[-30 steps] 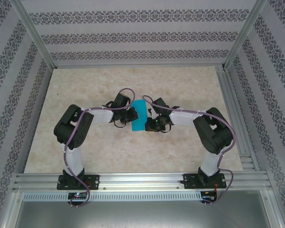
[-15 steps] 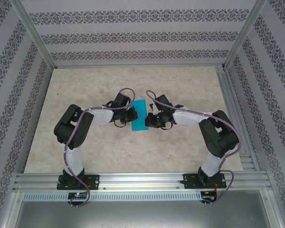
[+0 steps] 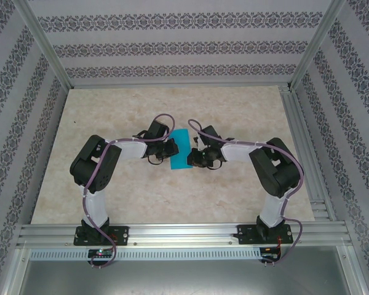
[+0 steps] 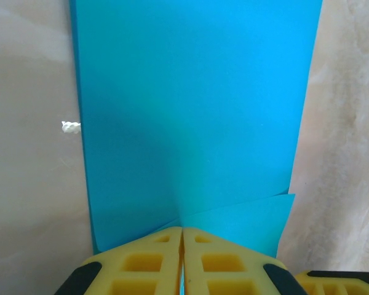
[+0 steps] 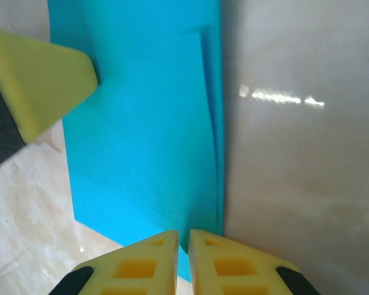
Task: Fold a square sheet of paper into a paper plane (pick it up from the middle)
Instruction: Fold the triangle a second time at the center of the table, then turn over the paper at the center of the table.
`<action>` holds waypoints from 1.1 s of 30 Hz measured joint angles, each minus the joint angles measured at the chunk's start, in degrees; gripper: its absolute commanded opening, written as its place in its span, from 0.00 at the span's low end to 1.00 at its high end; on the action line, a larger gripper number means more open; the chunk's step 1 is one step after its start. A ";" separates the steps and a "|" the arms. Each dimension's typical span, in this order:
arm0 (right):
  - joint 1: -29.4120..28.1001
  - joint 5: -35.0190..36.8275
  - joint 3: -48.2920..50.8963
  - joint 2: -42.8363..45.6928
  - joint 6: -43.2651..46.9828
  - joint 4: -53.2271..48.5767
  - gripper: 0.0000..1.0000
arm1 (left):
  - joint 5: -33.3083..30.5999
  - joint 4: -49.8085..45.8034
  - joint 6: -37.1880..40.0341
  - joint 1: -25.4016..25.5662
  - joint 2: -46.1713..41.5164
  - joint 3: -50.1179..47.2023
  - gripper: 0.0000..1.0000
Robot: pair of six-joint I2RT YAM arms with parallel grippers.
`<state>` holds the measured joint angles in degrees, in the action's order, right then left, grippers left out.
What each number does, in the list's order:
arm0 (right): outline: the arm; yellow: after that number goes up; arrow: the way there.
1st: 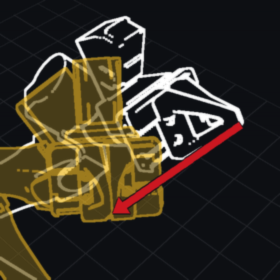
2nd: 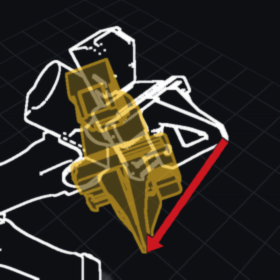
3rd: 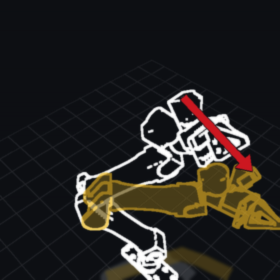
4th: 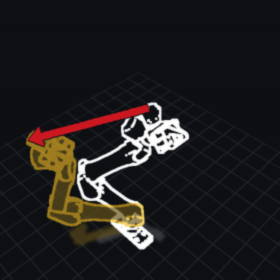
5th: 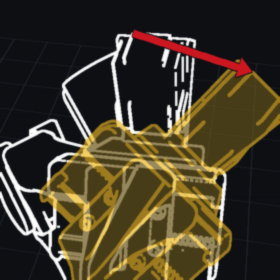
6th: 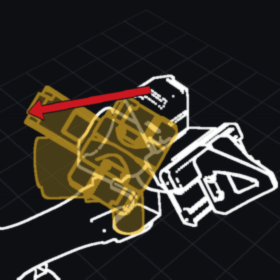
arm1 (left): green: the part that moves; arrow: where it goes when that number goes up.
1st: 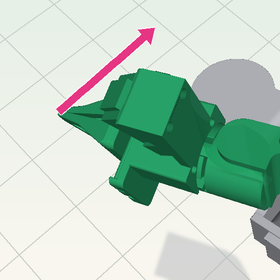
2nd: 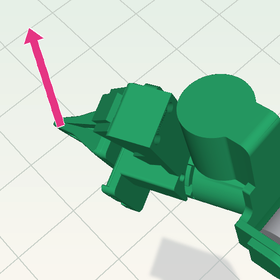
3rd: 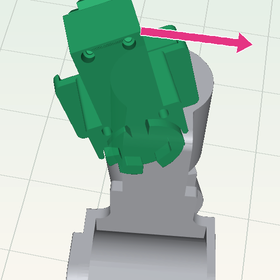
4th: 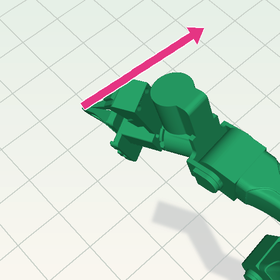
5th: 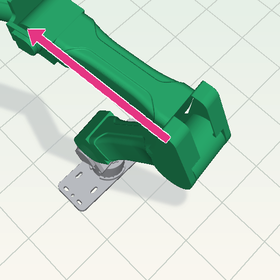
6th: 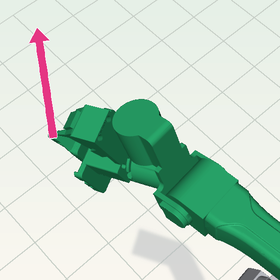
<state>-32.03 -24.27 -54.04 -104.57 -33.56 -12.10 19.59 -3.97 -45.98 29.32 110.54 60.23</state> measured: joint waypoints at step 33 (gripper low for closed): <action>1.84 2.58 -8.44 -2.12 -2.86 1.27 0.23 | 1.55 6.99 -2.38 -0.04 -7.56 -8.20 0.52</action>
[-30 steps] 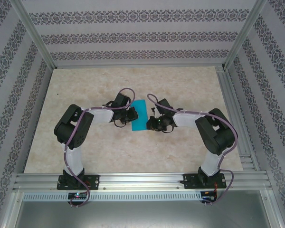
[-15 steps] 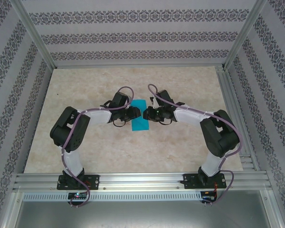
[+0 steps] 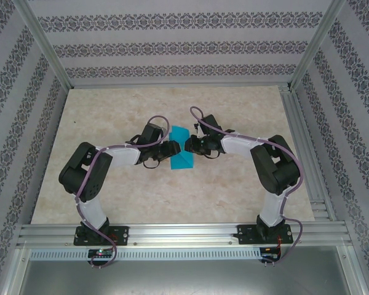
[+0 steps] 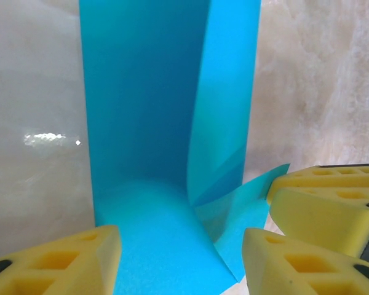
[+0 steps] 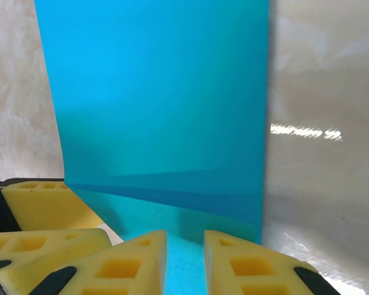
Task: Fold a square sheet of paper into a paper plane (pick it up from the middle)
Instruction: Turn over the paper at the center of the table.
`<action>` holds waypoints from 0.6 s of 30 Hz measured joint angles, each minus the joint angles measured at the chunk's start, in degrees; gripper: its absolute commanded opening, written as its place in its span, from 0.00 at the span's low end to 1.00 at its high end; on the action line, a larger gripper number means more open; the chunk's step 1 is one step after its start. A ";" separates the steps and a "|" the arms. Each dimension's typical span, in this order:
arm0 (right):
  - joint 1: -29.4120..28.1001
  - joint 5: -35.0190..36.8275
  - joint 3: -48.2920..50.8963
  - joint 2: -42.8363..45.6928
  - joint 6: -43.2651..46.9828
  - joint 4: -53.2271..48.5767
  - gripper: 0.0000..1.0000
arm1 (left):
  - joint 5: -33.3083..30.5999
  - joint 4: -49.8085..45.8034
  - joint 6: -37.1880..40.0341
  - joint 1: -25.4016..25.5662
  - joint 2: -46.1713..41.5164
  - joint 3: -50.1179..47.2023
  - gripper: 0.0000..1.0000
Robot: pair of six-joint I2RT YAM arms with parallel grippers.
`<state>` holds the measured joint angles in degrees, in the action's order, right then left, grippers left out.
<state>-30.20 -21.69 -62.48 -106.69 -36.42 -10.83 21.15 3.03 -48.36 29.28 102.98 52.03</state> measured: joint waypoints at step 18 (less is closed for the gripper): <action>1.51 1.31 3.63 3.41 -1.22 1.31 0.29 | 3.39 4.92 2.34 0.00 4.33 3.56 0.12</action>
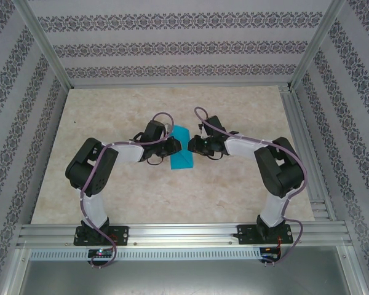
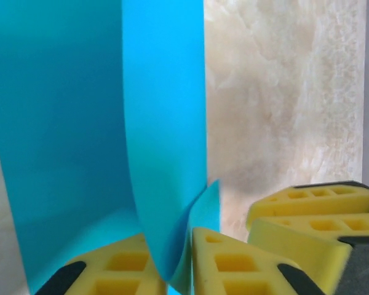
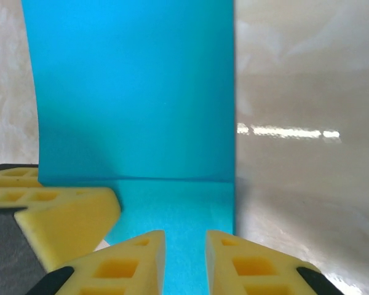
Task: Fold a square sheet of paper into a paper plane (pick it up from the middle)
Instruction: Turn over the paper at the center of the table.
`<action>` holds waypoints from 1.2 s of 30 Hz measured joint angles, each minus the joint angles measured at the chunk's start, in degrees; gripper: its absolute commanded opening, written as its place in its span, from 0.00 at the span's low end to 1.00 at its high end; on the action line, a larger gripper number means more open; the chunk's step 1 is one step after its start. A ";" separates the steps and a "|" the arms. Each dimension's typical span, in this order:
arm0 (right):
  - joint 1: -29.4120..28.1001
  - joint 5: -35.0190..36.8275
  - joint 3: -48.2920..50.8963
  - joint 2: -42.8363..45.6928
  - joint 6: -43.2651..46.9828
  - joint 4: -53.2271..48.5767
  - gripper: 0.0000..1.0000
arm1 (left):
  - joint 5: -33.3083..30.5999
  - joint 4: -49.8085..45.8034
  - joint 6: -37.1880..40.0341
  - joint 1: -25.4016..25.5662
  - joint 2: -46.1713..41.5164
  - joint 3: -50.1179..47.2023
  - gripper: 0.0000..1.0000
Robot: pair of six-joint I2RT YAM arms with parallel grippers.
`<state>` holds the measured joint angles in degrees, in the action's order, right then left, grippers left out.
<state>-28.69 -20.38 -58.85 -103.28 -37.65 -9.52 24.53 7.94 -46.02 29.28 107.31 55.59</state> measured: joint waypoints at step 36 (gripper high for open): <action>8.46 18.36 17.18 27.61 -0.46 0.55 0.83 | -54.40 -56.28 23.93 13.35 12.37 33.66 0.13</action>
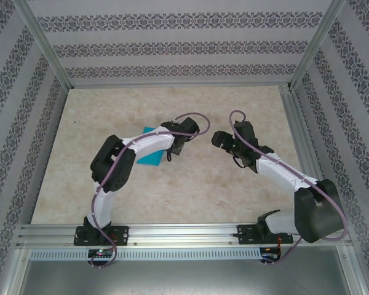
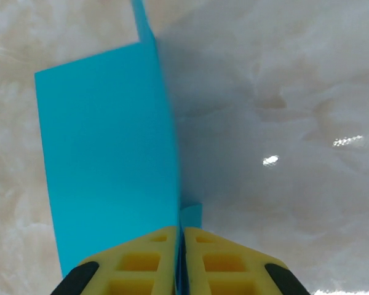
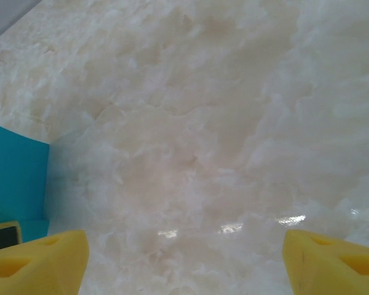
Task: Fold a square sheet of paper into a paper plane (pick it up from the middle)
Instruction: Turn over the paper at the center of the table.
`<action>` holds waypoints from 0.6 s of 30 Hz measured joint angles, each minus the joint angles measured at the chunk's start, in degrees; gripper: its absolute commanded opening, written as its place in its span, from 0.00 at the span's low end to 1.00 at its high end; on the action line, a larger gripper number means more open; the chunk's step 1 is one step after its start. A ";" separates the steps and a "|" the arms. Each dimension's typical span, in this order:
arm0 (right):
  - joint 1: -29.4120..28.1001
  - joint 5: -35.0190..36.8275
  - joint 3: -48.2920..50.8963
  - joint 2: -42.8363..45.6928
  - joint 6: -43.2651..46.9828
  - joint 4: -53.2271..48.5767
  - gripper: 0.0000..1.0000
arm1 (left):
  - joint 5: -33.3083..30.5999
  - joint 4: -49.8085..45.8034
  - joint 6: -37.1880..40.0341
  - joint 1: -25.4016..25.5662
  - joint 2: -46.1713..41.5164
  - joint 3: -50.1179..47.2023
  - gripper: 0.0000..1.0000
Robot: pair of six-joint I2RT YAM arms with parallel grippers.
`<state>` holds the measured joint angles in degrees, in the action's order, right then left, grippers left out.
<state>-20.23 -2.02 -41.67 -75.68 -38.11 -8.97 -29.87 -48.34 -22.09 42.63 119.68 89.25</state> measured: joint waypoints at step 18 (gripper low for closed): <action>1.64 -0.68 0.94 0.46 -1.49 0.09 0.82 | 8.59 -0.44 -2.86 2.78 3.61 2.97 0.40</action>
<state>-18.59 -2.70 -40.73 -75.22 -39.59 -8.88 -21.28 -48.77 -24.95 45.41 123.28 92.23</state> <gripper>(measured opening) 0.821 0.378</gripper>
